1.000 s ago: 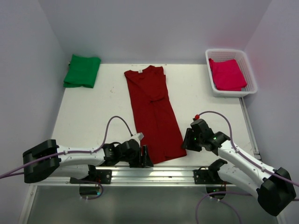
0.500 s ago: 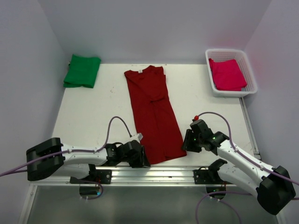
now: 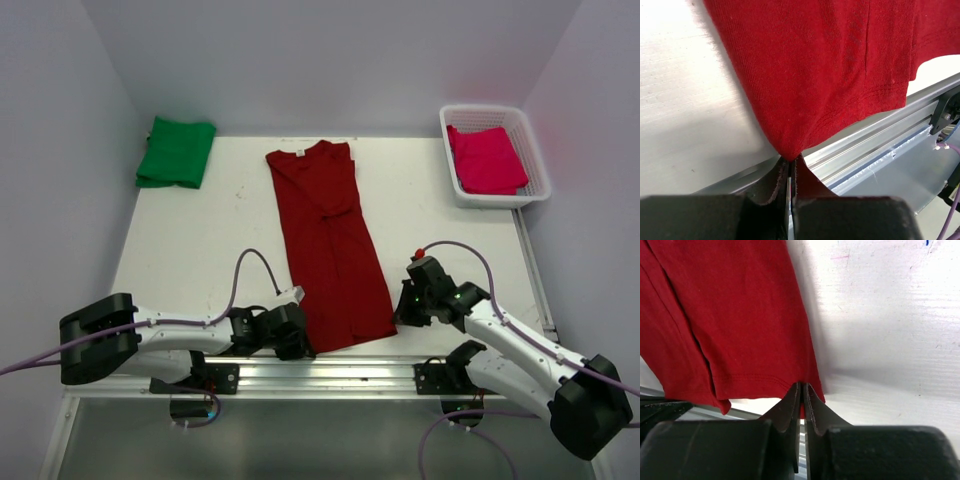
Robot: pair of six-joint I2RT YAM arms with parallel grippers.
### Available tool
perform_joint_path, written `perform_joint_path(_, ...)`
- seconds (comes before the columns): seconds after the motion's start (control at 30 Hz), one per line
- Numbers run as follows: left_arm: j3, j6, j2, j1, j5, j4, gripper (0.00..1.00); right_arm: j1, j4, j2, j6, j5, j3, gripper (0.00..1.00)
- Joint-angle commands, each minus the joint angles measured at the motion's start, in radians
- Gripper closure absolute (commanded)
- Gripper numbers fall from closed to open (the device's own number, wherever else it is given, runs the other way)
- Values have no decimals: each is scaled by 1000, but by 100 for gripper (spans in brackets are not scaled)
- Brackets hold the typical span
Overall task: Fold and stack the t-shirts
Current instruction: Grab the bottom of the folded rectangular tshirt with both arms
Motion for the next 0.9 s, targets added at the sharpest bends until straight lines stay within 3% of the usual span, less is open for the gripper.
perform_joint_path(0.0, -14, 6, 21, 8, -165, -104, 100, 2, 7, 11, -1, -27, -6, 94)
perform_joint_path(0.1, -9, 3, 19, 5, -172, -109, 100, 0, 10, 20, -2, -37, -5, 86)
perform_joint_path(0.13, -6, 5, 19, 2, -177, -110, 100, 2, 12, 25, -3, -40, -6, 74)
perform_joint_path(0.23, 0, 6, 19, -1, -178, -112, 100, 0, 9, 34, -10, -51, -3, 56)
perform_joint_path(0.33, -2, 5, 19, -3, -180, -110, 100, 0, -8, 39, -21, -51, -3, 53)
perform_joint_path(0.5, -2, 3, 24, -3, -178, -110, 100, 2, 3, 40, -7, -59, -34, 65)
perform_joint_path(0.57, 0, 3, 25, -3, -181, -112, 100, 2, 12, 42, 5, -69, -48, 78)
perform_joint_path(0.73, 8, 11, 18, -3, -188, -116, 100, 2, 6, 31, 8, -76, -66, 99)
perform_joint_path(0.87, 40, 26, 1, -4, -207, -153, 100, 2, -19, 7, -2, -74, -49, 100)
